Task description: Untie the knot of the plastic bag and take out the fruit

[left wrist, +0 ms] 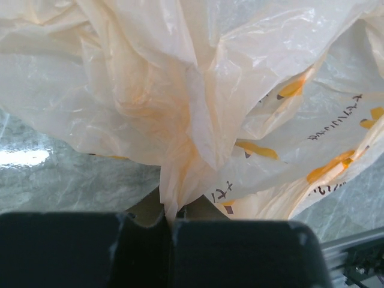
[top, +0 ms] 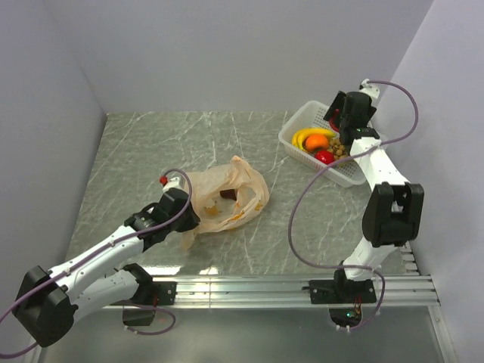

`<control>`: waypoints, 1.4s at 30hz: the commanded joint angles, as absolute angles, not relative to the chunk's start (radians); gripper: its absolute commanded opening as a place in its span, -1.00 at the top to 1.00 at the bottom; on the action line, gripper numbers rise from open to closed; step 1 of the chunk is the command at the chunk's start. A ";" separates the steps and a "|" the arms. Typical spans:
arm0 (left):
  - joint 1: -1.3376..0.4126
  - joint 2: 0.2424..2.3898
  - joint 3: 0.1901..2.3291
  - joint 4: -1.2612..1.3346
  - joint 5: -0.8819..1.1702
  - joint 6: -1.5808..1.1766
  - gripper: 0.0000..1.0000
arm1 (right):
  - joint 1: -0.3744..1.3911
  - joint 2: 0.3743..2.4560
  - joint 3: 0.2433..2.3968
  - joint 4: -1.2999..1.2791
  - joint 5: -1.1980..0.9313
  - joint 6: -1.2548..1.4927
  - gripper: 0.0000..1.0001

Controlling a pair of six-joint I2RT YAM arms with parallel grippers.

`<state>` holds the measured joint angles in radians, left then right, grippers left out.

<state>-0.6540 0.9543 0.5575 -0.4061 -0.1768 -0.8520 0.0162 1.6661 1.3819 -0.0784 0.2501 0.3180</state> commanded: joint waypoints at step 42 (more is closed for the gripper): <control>-0.649 0.985 0.661 -0.388 -0.127 -0.868 0.99 | 0.825 1.765 1.175 -0.017 -0.053 -0.045 -0.07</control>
<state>-0.6537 0.9779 0.6231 -0.3862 -0.1375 -0.8589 0.8204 1.7401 1.0897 -0.0235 -0.1200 -0.0204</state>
